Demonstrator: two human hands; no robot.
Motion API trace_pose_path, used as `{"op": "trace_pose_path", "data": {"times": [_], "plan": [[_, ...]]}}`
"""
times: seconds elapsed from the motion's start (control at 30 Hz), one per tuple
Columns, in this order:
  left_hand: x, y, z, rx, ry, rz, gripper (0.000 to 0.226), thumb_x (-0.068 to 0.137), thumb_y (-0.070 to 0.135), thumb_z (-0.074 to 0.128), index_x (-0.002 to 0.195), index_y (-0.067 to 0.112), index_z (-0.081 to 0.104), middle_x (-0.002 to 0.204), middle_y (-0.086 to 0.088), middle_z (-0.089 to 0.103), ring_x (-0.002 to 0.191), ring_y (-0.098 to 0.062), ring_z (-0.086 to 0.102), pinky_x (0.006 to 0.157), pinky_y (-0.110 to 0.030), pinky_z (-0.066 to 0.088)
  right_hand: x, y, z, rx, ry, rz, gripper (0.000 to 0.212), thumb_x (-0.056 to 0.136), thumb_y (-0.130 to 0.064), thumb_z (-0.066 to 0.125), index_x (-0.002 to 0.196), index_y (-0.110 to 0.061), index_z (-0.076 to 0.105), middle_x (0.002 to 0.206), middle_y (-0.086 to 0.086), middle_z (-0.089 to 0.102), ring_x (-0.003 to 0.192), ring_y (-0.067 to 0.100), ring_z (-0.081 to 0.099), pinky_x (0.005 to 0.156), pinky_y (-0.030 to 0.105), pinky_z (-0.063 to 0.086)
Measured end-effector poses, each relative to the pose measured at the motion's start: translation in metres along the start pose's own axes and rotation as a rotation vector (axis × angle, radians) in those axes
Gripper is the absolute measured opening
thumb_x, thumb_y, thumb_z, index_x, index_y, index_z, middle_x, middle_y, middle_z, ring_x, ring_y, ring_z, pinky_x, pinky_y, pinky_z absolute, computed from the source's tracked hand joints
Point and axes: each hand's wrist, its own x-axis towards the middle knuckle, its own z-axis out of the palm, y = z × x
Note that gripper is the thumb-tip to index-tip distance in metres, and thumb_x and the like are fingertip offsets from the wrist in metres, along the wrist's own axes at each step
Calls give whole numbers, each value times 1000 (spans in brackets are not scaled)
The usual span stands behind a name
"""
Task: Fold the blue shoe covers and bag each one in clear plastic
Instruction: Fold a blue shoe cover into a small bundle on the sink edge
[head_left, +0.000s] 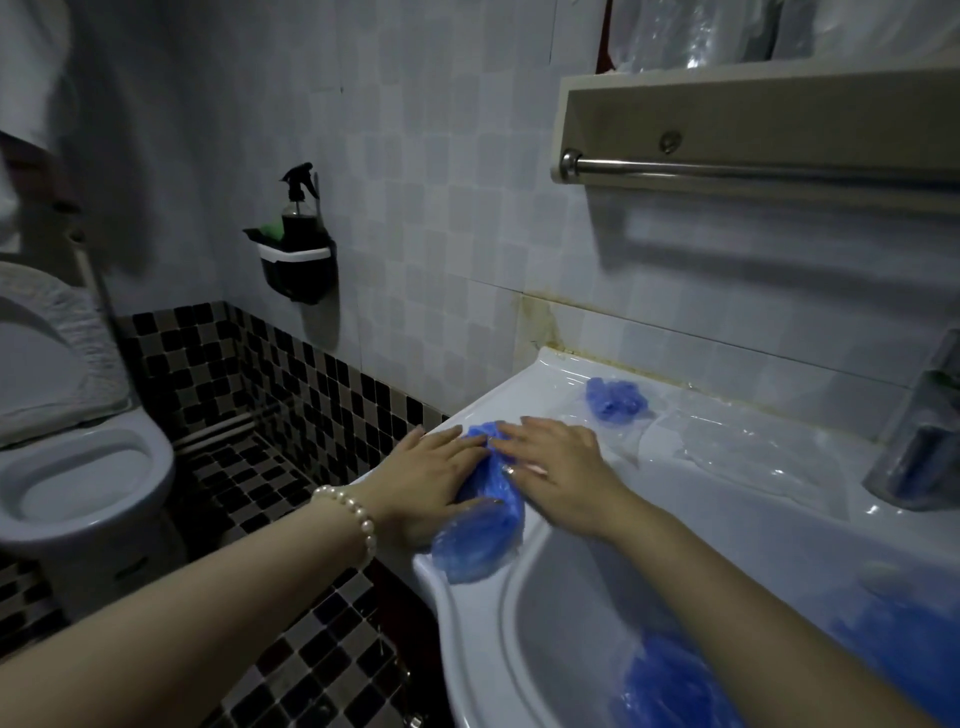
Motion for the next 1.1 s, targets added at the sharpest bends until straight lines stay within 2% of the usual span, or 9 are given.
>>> {"op": "trace_pose_path", "data": {"times": [0.1,0.23,0.37,0.53,0.63,0.8,0.93,1.0,1.1], "plan": [[6,-5,4,-11,-42,-81,92,80,80,10,152,23,6,159,10,3,146,-15,2,117,-42,4,4,-1,9,-195,-146,32,51,100,-38,24,150,-31,16,157,-16,13,145,9,5,114,41,0],[7,-5,6,-2,-42,-109,87,80,72,12,152,23,4,159,10,4,146,-15,3,117,-45,4,2,4,8,-192,-190,46,56,100,-37,27,151,-30,5,158,-15,3,145,9,-4,114,42,-8],[9,-4,4,52,-41,-127,94,72,70,12,152,20,4,159,8,5,145,-16,5,116,-44,5,0,7,8,-186,-188,40,57,99,-39,28,150,-34,4,157,-17,1,145,10,-6,114,42,-9],[9,-3,5,-62,-7,-143,94,76,78,13,152,24,5,159,10,7,145,-16,3,115,-42,1,4,11,6,-184,-211,45,64,86,-53,20,149,-39,14,157,-20,6,145,13,-2,115,43,-5],[7,0,3,-50,-20,-146,87,84,78,18,152,26,2,159,11,4,145,-17,0,114,-44,-2,5,12,4,-138,-228,62,60,92,-54,31,148,-42,15,156,-21,5,145,14,-2,115,41,-3],[1,4,-2,-189,43,-122,83,75,85,22,141,35,24,151,4,30,142,-21,11,112,-46,1,4,6,-6,-11,-247,95,60,93,-47,45,147,-42,20,157,-15,8,145,14,-3,114,36,-3],[0,6,-5,-196,6,-113,75,77,79,26,143,44,17,157,6,17,145,-25,2,113,-48,-5,5,8,-11,88,-237,182,71,81,-56,56,144,-43,25,157,3,15,145,22,6,115,36,6],[1,5,-4,-146,-14,-118,74,80,78,28,145,46,15,159,8,8,145,-23,-1,113,-49,-6,9,11,-9,131,-192,155,78,67,-57,54,140,-37,34,149,-5,33,141,17,22,115,37,15],[5,2,-2,-128,-61,-140,72,82,77,29,146,48,10,159,11,-2,146,-23,-8,113,-54,-11,13,17,-5,214,-140,124,69,71,-47,64,133,-31,40,137,-14,45,131,9,38,111,39,26]]}}
